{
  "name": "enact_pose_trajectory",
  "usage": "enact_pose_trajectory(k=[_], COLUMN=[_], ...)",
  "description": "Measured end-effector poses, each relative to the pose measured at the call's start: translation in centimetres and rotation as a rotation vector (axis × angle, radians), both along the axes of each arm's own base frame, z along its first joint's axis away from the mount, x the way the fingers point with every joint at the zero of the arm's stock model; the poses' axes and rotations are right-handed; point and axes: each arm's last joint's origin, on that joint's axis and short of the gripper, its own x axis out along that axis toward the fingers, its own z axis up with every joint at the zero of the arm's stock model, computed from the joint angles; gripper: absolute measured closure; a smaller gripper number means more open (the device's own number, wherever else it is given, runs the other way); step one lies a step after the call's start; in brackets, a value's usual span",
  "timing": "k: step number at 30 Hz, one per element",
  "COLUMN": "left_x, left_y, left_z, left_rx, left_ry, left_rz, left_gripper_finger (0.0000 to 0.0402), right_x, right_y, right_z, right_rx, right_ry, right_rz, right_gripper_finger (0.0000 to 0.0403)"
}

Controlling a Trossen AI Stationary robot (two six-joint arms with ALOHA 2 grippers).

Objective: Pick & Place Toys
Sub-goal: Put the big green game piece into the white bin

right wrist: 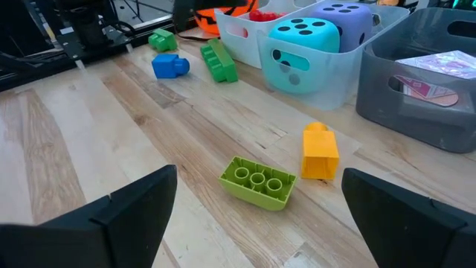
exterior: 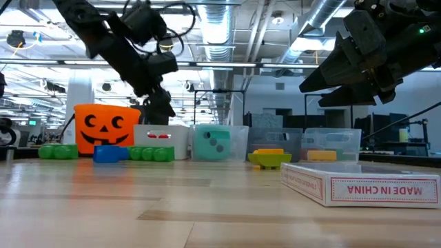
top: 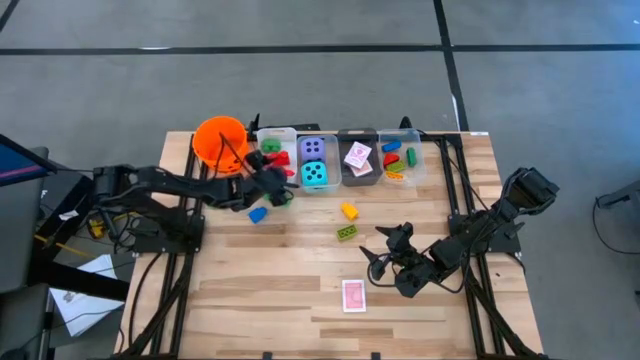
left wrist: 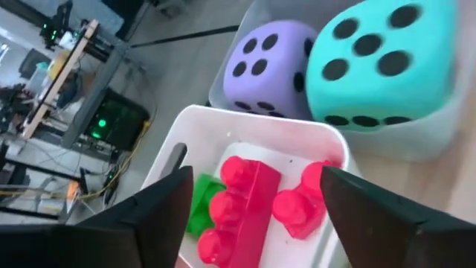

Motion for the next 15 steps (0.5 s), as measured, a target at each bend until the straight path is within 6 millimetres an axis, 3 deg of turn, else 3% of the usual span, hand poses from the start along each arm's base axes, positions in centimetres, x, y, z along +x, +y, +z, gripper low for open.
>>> enact_pose_trajectory(k=[7,13,15], left_x=[-3.3,-8.9,-9.6], left_y=[-3.5,-4.7,-4.8], left_z=[3.4,5.8,6.0], left_rx=[-0.078,-0.399,-0.471], left_ry=[0.021,0.048,0.024], left_rz=[-0.149,0.016,0.025], left_gripper_finger=[0.0104,0.0104,0.0104], right_x=[0.0,0.2,0.3], right_y=[0.0,-0.4,-0.5], right_z=[0.0,0.0,0.0], right_rx=[0.000,0.000,0.002], right_ry=[0.000,-0.001,-0.002], right_rz=[-0.001,-0.018,-0.024], right_gripper_finger=[0.0029,0.0029,0.0029])
